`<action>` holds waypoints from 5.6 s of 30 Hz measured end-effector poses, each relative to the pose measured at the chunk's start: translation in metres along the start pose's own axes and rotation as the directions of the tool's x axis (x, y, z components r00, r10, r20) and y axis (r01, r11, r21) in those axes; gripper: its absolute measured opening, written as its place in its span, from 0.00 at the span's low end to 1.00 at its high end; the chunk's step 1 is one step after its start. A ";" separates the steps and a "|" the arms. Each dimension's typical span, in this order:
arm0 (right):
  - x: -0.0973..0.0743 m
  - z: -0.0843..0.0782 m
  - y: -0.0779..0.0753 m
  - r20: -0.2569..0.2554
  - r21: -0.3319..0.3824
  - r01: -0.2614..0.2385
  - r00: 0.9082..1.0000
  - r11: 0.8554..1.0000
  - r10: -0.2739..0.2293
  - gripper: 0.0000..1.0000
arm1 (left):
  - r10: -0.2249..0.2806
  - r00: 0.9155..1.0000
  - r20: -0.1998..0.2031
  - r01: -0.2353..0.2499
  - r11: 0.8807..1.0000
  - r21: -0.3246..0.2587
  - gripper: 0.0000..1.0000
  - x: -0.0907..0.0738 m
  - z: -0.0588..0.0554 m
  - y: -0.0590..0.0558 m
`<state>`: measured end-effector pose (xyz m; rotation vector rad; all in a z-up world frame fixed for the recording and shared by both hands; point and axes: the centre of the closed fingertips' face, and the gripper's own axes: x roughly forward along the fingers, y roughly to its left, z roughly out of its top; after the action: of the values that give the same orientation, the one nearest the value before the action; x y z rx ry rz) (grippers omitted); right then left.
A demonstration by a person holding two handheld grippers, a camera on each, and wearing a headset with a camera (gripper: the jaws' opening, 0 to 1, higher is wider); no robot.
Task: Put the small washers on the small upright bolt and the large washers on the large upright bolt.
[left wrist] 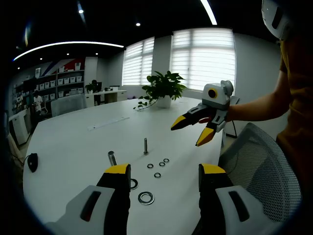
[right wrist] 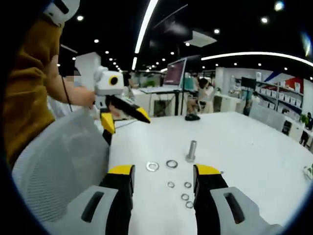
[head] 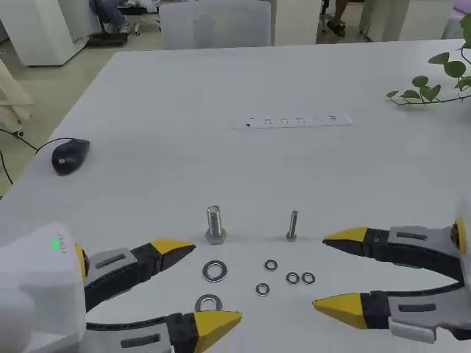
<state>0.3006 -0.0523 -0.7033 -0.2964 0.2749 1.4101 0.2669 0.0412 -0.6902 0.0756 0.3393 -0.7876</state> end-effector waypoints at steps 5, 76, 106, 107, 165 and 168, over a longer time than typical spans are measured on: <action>0.001 0.001 0.001 -0.006 -0.001 -0.004 1.000 1.000 0.004 0.48 | 0.012 1.000 0.006 -0.012 1.000 0.002 0.55 -0.005 0.001 0.001; -0.007 -0.004 0.005 -0.021 0.017 0.006 1.000 1.000 -0.005 0.46 | 0.090 0.995 0.045 -0.087 0.995 -0.046 0.55 -0.016 0.009 0.005; -0.004 -0.040 -0.016 -0.223 -0.069 -0.054 0.974 0.996 0.037 0.41 | 0.091 0.995 0.048 -0.089 0.995 -0.051 0.55 -0.012 0.009 -0.001; -0.003 -0.043 -0.020 -0.233 -0.084 -0.045 0.972 0.995 0.024 0.38 | 0.093 0.994 0.051 -0.090 0.995 -0.051 0.55 -0.011 0.010 -0.001; 0.046 -0.115 -0.053 -0.756 -0.153 -0.437 0.629 0.886 0.180 0.19 | 0.133 0.989 0.071 -0.130 0.990 -0.047 0.55 -0.014 0.019 0.009; 0.046 -0.116 -0.054 -0.762 -0.161 -0.442 0.624 0.882 0.174 0.16 | 0.132 0.989 0.071 -0.129 0.991 -0.046 0.55 -0.014 0.019 0.009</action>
<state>0.3588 -0.0594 -0.8254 -1.1722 0.7858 1.6308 0.2693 0.0537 -0.6684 0.0299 0.2776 -0.6516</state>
